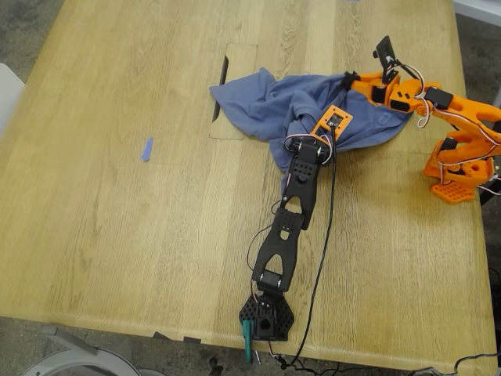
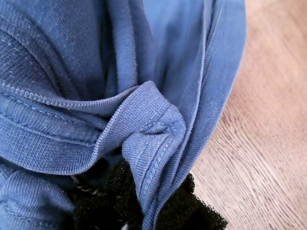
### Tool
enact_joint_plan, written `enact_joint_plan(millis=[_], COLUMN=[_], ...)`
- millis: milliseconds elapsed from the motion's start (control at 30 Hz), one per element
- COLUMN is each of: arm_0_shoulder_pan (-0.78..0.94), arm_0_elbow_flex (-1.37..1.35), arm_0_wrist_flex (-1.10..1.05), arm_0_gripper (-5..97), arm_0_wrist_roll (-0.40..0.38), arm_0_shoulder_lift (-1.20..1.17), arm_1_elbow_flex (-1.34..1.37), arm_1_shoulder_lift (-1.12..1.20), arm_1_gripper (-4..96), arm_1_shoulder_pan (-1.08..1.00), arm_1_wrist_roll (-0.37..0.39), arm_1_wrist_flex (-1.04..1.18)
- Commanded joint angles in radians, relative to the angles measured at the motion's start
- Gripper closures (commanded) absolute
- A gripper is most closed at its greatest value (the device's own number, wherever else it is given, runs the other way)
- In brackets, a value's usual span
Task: Fold a T-shirt
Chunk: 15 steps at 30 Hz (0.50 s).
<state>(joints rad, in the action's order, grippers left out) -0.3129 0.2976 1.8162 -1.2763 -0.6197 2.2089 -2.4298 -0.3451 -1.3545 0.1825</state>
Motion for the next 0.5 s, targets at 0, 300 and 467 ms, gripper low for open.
enact_joint_plan(millis=[0, 300, 467], arm_0_shoulder_pan=[0.029, 0.057, 0.063], arm_0_elbow_flex=[0.031, 0.031, 0.031], arm_0_wrist_flex=[0.012, 0.014, 0.014], arm_0_gripper=[92, 92, 92], arm_0_wrist_roll=[-0.006, -0.006, -0.003], arm_0_shoulder_lift=[-0.236, -0.368, -0.426], arm_1_elbow_flex=[-0.110, -0.184, -0.209], arm_1_shoulder_lift=[-0.052, -0.061, -0.063], arm_1_gripper=[91.3, 91.3, 91.3], arm_1_shoulder_pan=[0.005, 0.028, 0.049], arm_1_wrist_roll=[-0.008, -0.017, -0.017], arm_1_wrist_flex=[-0.044, -0.097, -0.143])
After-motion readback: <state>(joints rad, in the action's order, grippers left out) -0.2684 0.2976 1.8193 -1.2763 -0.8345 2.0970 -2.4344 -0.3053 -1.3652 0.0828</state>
